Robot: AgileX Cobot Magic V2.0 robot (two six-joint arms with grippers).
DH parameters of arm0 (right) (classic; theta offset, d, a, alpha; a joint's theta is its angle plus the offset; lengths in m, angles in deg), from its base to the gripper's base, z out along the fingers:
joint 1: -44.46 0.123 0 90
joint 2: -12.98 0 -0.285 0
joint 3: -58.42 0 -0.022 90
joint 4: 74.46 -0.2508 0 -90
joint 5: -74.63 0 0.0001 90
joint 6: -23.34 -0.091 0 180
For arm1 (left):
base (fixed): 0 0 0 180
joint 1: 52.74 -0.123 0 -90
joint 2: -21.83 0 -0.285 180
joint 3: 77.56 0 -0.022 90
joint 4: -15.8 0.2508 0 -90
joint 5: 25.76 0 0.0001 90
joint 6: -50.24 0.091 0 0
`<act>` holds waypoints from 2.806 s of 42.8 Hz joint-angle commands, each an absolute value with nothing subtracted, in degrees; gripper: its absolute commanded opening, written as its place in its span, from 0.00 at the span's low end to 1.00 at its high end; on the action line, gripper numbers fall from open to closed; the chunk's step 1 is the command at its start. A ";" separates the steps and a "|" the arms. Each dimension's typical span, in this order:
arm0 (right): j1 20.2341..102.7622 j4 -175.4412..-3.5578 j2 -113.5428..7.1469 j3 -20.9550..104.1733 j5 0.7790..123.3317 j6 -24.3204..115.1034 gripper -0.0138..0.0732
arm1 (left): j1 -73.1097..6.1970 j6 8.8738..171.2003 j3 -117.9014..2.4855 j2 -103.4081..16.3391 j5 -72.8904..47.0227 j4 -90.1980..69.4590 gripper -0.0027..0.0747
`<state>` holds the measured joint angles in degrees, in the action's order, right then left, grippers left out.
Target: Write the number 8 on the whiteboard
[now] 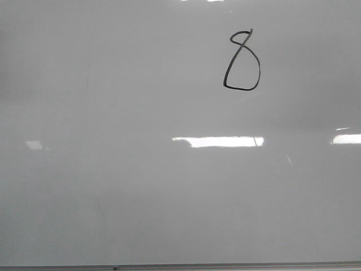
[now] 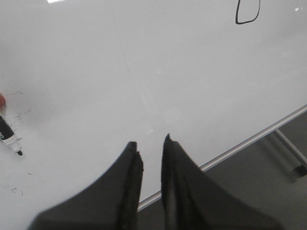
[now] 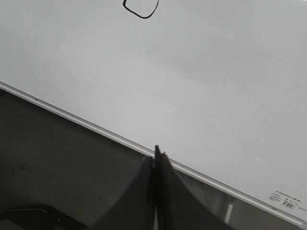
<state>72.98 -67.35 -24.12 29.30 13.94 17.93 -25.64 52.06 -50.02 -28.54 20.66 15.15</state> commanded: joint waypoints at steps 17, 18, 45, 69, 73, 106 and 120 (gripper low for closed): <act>72.62 -66.00 -24.42 30.55 17.86 17.86 0.08 | -25.13 52.03 -51.58 -28.39 16.73 14.63 0.01; 72.62 -66.00 -24.42 30.55 17.86 17.86 0.08 | -25.13 52.03 -51.58 -28.39 16.73 14.63 0.01; 72.62 -66.00 -24.42 30.55 17.86 17.86 0.08 | -42.58 52.49 -32.63 -10.83 -6.10 18.25 0.01; 72.62 -66.00 -24.42 30.55 17.73 17.86 0.08 | -54.38 52.49 0.64 15.26 -26.34 13.53 0.01; 72.62 -66.00 -24.42 30.55 17.80 17.86 0.08 | -54.38 52.49 0.79 15.26 -28.53 13.53 0.01; 72.62 -66.00 -24.42 30.55 17.80 17.86 0.08 | -53.65 52.49 0.79 15.26 -30.14 13.53 0.01; 72.62 -66.00 -24.42 30.55 17.80 17.86 0.08 | -53.65 52.49 0.79 15.26 -30.14 13.53 0.01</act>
